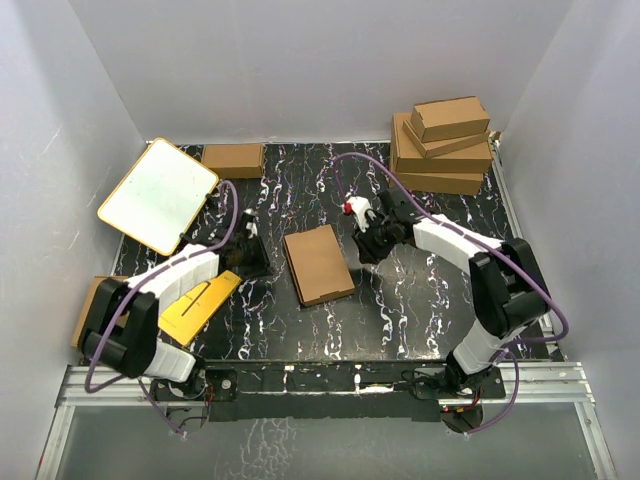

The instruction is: Fold the paper box

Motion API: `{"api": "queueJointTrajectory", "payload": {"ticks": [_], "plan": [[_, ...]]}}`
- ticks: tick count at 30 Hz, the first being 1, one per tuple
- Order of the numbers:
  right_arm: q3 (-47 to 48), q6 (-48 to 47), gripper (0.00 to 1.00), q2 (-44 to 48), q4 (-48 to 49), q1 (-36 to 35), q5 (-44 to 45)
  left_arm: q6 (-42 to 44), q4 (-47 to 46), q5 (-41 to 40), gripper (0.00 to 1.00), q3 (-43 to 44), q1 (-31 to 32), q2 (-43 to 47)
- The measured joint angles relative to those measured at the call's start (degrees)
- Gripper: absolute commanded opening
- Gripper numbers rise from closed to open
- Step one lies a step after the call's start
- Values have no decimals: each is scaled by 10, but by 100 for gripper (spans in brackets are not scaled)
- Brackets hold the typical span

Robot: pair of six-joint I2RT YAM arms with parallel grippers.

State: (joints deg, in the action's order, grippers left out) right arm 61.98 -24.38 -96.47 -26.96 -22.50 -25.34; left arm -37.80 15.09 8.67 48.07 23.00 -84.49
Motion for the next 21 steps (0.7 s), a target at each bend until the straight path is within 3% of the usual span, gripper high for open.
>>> {"api": "queueJointTrajectory", "payload": {"ticks": [8, 13, 21], "plan": [[-105, -10, 27, 62, 11, -3, -3, -80, 12, -13, 3, -104, 120, 124], [-124, -10, 25, 69, 24, -5, -3, -122, -3, -43, 1, -117, 167, 99], [-130, 1, 24, 68, 54, -47, 3, -156, -22, -78, 0, -116, 194, 62]]}}
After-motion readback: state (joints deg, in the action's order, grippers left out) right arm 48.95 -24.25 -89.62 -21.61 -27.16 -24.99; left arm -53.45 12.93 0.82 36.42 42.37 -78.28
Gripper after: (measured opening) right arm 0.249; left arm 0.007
